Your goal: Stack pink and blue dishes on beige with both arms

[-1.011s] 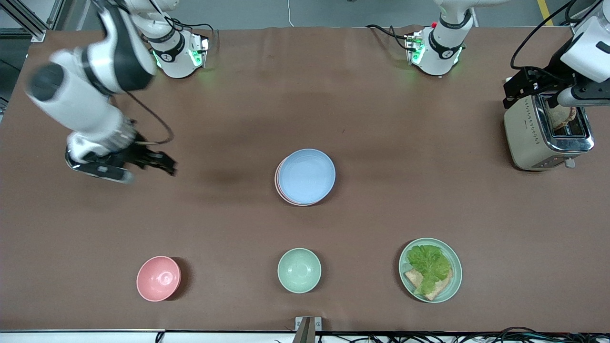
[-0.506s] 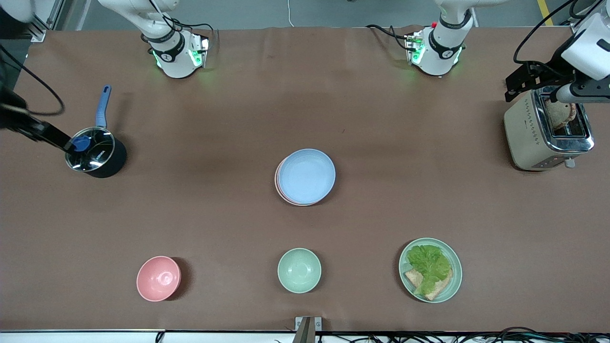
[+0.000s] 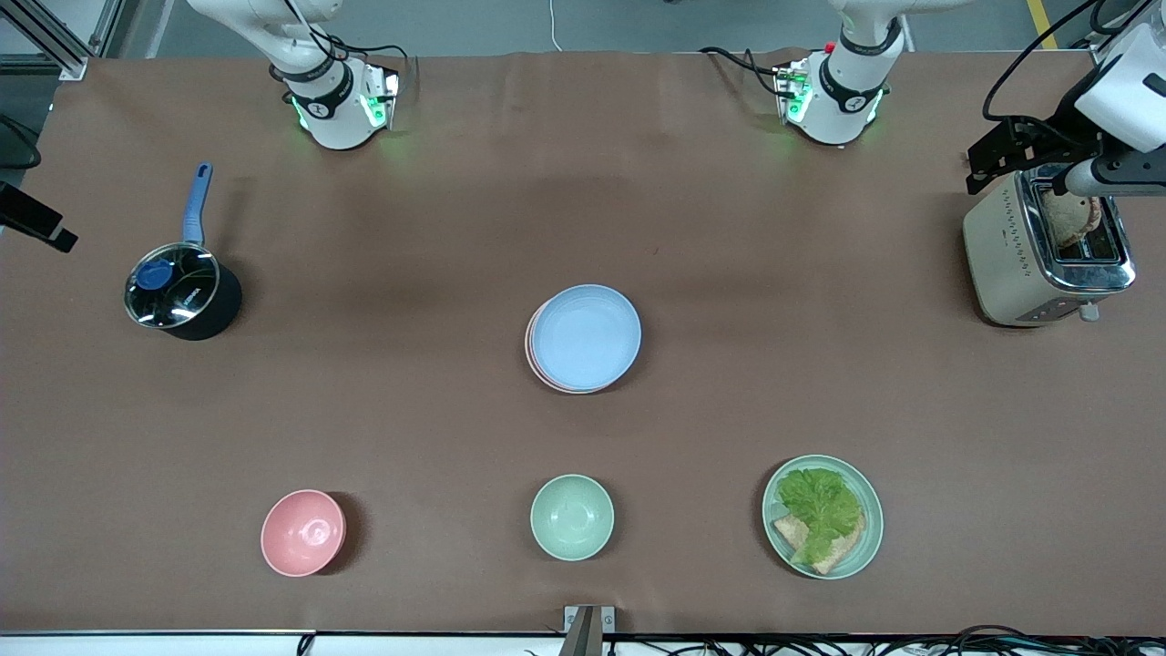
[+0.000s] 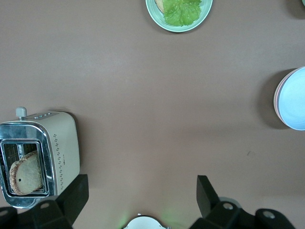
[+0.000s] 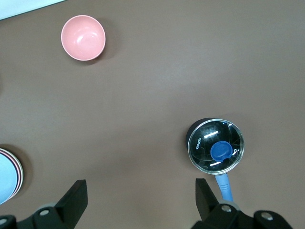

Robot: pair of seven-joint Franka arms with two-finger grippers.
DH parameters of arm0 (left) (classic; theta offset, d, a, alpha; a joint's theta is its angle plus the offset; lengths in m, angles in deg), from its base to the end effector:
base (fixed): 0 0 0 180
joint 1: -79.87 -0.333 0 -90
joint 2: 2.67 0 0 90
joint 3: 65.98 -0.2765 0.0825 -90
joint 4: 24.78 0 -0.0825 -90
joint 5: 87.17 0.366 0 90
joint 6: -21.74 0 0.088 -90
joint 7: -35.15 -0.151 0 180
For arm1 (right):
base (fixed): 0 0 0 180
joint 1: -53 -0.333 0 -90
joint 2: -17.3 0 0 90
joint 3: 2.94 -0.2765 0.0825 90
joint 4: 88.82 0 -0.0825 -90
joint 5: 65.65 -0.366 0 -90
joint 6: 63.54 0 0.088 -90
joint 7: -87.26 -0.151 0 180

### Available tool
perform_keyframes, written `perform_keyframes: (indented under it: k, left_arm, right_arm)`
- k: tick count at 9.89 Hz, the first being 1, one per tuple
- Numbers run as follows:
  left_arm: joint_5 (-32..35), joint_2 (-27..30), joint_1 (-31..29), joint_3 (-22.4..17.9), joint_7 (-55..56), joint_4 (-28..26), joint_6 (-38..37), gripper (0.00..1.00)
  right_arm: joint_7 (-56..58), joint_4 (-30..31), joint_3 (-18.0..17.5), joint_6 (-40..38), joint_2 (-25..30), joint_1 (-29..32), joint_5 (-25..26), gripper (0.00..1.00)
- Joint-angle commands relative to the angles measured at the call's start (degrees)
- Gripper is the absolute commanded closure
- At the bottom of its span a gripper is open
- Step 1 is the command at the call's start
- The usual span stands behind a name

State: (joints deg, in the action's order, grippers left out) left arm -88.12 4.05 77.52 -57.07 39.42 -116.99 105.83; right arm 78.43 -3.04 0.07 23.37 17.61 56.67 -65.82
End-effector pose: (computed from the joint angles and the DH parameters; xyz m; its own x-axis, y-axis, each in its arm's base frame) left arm 0.4886 -0.0627 0.5744 0.9989 -0.0401 -0.0257 -0.0402 -0.9992 -0.0035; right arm 0.5276 -0.0614 0.5723 0.9633 -0.2672 0.0243 -0.2671 -0.9636 -0.0071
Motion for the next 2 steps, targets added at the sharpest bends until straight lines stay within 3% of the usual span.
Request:
perform_keyframes:
  k: [1, 2]
  left_arm:
    - [0.6, -1.4, -0.5, 0.3, -0.5, 0.8, -1.0, 0.0]
    - [0.6, -1.5, -0.6, 0.3, -0.7, 1.1, -1.0, 0.0]
  right_arm:
    - [0.7, -1.4, 0.2, -1.1, -0.7, -0.3, 0.4, 0.0]
    - [1.8, -1.4, 0.1, -1.1, -0.7, -0.2, 0.4, 0.0]
